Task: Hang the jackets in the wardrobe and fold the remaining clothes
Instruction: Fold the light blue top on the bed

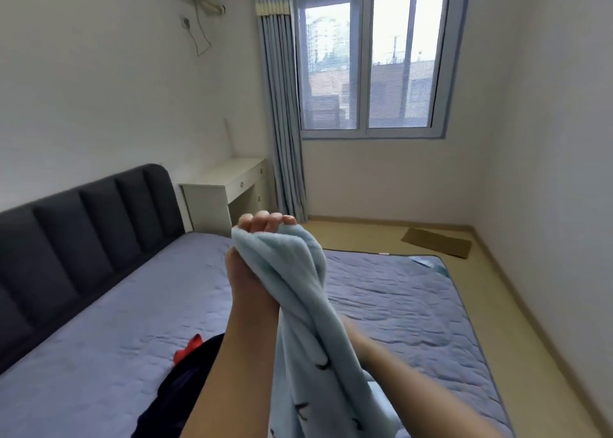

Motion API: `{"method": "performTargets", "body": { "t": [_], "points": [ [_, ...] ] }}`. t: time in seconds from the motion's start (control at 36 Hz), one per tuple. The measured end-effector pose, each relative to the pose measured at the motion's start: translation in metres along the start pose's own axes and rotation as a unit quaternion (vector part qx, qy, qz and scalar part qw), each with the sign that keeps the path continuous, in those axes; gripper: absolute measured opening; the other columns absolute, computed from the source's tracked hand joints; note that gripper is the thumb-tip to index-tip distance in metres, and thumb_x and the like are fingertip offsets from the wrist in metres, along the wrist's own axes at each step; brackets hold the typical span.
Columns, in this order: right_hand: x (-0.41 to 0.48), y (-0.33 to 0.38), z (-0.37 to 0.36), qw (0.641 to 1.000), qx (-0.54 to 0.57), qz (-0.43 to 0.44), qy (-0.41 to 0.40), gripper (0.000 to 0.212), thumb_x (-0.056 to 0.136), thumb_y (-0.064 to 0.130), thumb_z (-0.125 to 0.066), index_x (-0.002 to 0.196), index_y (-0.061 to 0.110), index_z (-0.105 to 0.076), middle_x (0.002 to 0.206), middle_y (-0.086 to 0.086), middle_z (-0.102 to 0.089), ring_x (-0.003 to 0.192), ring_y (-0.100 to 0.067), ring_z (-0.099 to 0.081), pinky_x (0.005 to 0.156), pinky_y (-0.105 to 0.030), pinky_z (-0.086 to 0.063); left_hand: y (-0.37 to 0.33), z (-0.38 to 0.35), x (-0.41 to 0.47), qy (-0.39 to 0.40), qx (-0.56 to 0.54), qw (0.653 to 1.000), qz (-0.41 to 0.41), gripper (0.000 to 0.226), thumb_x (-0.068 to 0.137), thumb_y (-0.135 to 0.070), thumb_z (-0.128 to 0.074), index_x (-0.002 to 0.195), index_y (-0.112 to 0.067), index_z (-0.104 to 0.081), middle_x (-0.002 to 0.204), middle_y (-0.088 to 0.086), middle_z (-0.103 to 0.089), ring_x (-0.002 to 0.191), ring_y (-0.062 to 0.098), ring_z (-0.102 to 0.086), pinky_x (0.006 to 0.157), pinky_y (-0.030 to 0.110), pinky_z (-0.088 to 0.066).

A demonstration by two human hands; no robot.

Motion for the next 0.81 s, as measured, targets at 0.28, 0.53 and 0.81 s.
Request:
{"method": "performTargets", "body": {
  "t": [0.28,0.53,0.81],
  "points": [
    [0.002,-0.014,0.048,0.919,0.29,0.001,-0.267,0.029,0.104,0.023,-0.032,0.115,0.017,-0.058,0.114,-0.002,-0.06,0.105,-0.018,-0.057,0.082,-0.033,-0.049,0.006,0.073,-0.024,-0.186,0.03,0.968,0.166,0.016,0.044,-0.035,-0.065,0.051,-0.024,-0.056,0.051,-0.006,-0.051,0.051,0.008,-0.051,0.056,0.021,-0.047],
    [-0.015,0.039,0.074,0.916,0.276,0.142,-0.255,0.029,0.101,0.011,-0.034,0.079,0.019,-0.052,0.067,0.013,-0.056,0.059,0.004,-0.05,0.056,-0.012,-0.042,0.036,0.09,-0.068,-0.023,0.481,0.832,0.276,0.028,0.061,-0.007,-0.039,0.073,-0.014,-0.063,0.072,0.005,-0.065,0.073,0.021,-0.056,0.067,0.032,-0.045],
    [-0.039,0.07,0.09,0.932,0.108,0.265,-0.223,0.02,0.091,0.003,-0.05,0.074,0.013,-0.056,0.069,0.01,-0.05,0.066,-0.004,-0.045,0.062,-0.017,-0.04,0.06,0.027,-0.064,0.11,0.591,0.787,0.134,0.071,0.075,-0.036,-0.074,0.134,-0.035,-0.035,0.124,-0.013,-0.046,0.113,0.01,-0.046,0.095,0.03,-0.04]
  ]
}}
Point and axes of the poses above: each hand's wrist, its own x-axis towards the middle knuckle, its own z-axis out of the back of the hand, y = z × x, the point moved 2 cm from there along x, towards the middle knuckle
